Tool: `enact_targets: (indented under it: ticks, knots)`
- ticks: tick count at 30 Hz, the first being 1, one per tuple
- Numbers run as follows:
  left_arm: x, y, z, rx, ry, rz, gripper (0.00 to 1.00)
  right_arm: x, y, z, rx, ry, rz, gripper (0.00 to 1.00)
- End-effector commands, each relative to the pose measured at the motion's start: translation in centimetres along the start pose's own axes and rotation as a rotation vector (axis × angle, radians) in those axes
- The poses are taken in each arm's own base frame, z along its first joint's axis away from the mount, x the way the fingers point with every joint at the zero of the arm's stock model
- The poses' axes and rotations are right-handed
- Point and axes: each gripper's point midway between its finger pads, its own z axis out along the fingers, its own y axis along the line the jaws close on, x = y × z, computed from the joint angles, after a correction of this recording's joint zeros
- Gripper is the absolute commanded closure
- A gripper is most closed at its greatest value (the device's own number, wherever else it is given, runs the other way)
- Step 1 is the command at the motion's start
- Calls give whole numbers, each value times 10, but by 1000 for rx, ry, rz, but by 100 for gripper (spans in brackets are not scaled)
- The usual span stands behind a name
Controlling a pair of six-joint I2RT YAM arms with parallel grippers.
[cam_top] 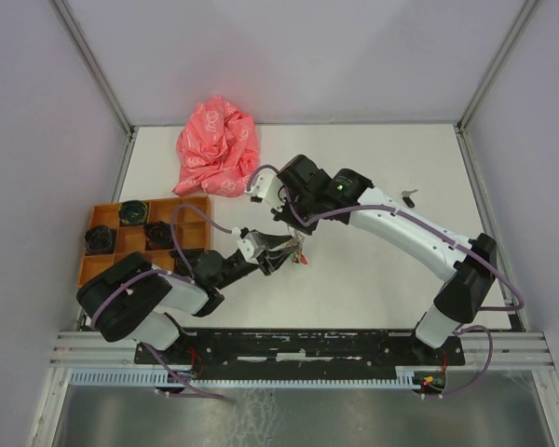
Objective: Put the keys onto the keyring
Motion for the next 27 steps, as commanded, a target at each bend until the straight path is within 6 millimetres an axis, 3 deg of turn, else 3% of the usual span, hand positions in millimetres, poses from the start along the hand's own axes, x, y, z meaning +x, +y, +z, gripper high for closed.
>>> enact_targets:
  ticks: [1,10,14,23,27]
  knots:
    - [-9,20,7,-195,-13,95,58,-24,-10,-11,55,-91,92,99]
    - [-5,36,15,-352,10,129,53,-21,-5,-14,40,-91,139,99]
    - [-2,29,22,-330,12,125,57,-18,-3,-14,35,-84,149,99]
    - [-4,30,24,-351,-1,124,92,-6,-2,-16,46,-57,123,99]
    - [-9,28,20,-344,-9,109,97,9,-2,-14,52,-12,86,99]
